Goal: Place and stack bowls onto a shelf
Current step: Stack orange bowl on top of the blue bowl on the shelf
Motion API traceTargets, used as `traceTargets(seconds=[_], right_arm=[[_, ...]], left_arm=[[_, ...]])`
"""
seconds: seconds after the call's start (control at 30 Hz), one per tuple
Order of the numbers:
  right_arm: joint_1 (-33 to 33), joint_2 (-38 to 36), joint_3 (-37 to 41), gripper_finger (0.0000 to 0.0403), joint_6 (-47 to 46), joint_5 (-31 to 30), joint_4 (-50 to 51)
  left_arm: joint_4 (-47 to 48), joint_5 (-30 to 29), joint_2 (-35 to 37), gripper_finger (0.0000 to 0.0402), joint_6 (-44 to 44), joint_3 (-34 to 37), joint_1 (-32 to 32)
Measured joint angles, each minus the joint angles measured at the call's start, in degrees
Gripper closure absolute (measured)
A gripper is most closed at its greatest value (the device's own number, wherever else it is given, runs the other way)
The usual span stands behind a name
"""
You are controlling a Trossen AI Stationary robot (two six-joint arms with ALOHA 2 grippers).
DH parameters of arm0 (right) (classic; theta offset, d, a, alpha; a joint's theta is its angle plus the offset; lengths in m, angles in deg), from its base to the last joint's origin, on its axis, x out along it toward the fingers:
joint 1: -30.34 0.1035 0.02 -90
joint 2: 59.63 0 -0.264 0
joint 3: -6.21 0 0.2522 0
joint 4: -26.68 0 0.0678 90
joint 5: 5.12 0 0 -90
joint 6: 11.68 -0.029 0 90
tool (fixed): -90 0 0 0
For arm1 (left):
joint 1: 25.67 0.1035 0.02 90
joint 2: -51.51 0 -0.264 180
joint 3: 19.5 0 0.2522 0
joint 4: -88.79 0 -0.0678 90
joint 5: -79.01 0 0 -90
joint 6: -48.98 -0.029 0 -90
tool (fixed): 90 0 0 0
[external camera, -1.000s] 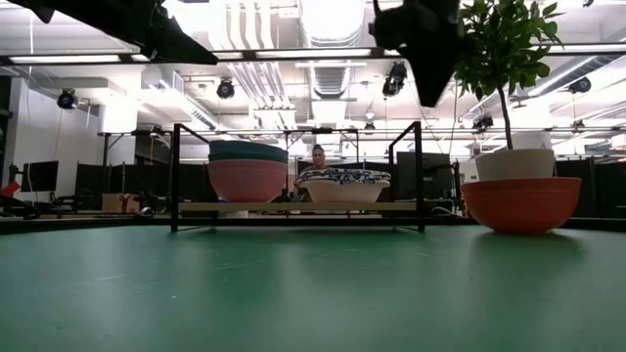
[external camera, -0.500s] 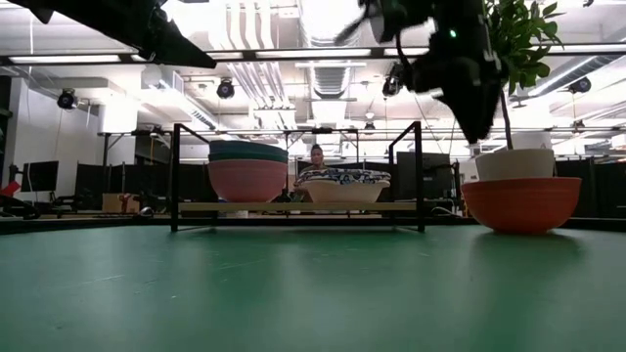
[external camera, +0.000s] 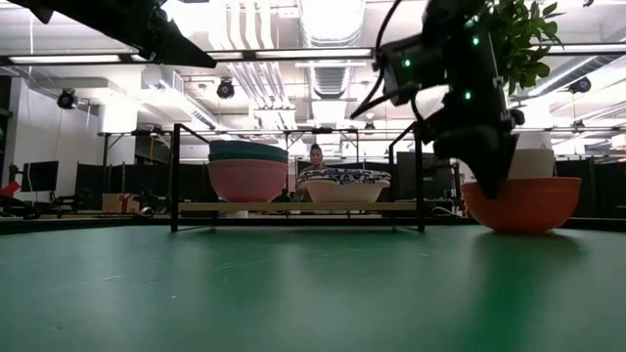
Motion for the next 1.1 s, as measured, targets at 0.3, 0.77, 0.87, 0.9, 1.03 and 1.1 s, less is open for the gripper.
traceTargets(seconds=[0.3, 0.77, 0.87, 0.9, 1.03, 1.1], right_arm=[[-0.4, 0.0, 4.5, 0.0306, 0.4, 0.0, -7.0], [3.1, 0.0, -7.4, 0.0394, 5.3, 13.1, -7.6], [4.5, 0.0, -11.3, 0.0394, 8.5, 17.1, -11.1], [5.0, 0.0, -12.5, 0.0394, 10.1, 17.7, -13.2], [6.4, 0.0, -16.0, 0.0394, 18.5, 18.2, -24.1], [6.7, 0.0, -17.2, 0.0394, 24.0, 18.1, -30.2]], left_arm=[[-0.2, 0.0, 0.0, 0.0402, 0.0, 0.0, 0.0], [-0.4, 0.0, 0.0, 0.0402, -0.2, 0.0, 0.0], [-0.4, 0.0, 0.0, 0.0402, -0.7, 0.0, 0.0], [-0.4, 0.0, 0.0, 0.0402, -0.7, 0.0, 0.0], [-0.4, 0.0, 0.0, 0.0402, -0.7, 0.0, 0.0], [-0.4, 0.0, 0.0, 0.0402, -0.7, 0.0, 0.0]])
